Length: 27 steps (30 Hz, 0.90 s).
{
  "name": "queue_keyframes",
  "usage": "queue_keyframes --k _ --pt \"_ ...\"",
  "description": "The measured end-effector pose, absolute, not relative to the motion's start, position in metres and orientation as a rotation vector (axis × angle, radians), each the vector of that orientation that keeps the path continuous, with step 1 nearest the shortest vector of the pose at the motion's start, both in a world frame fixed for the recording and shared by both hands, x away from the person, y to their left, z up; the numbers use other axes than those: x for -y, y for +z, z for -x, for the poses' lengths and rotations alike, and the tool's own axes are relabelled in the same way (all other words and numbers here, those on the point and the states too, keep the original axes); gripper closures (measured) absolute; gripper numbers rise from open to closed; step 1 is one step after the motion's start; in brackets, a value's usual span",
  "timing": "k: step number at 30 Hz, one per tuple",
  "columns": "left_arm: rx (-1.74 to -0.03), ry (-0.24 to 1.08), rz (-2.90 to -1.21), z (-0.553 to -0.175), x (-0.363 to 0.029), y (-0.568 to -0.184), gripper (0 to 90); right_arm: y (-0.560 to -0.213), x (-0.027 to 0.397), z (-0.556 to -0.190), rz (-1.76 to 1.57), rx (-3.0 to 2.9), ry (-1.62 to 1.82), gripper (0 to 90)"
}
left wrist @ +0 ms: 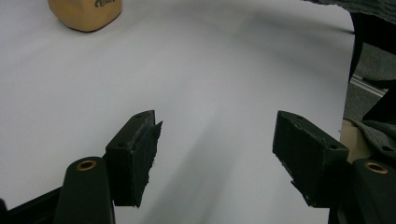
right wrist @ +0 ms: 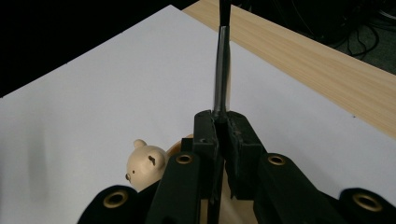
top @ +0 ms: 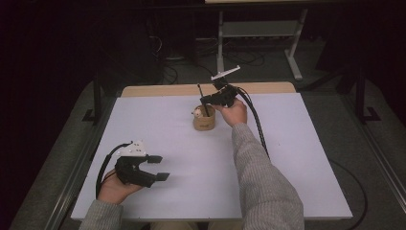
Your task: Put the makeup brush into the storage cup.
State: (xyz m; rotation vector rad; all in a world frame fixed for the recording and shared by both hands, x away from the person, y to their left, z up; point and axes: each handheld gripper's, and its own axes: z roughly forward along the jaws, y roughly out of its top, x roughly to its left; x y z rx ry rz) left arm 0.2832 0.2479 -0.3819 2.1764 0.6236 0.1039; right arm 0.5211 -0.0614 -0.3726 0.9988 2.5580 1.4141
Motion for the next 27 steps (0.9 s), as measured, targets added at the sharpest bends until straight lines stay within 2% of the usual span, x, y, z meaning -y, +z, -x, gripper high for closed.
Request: queue_keyframes --k 7,13,27 --pt "-0.627 0.106 -2.171 -0.283 -0.248 -0.382 30.1 -0.375 0.060 -0.520 -0.996 -2.571 1.390 81.8" --pt "-0.639 0.110 -2.167 -0.285 -0.250 -0.384 28.5 -0.378 0.062 -0.516 -1.008 -2.553 1.367 72.5" --pt "-0.640 0.124 -2.172 -0.285 -0.246 -0.384 28.0 -0.371 0.096 -0.495 -1.013 -2.492 1.441 67.3"
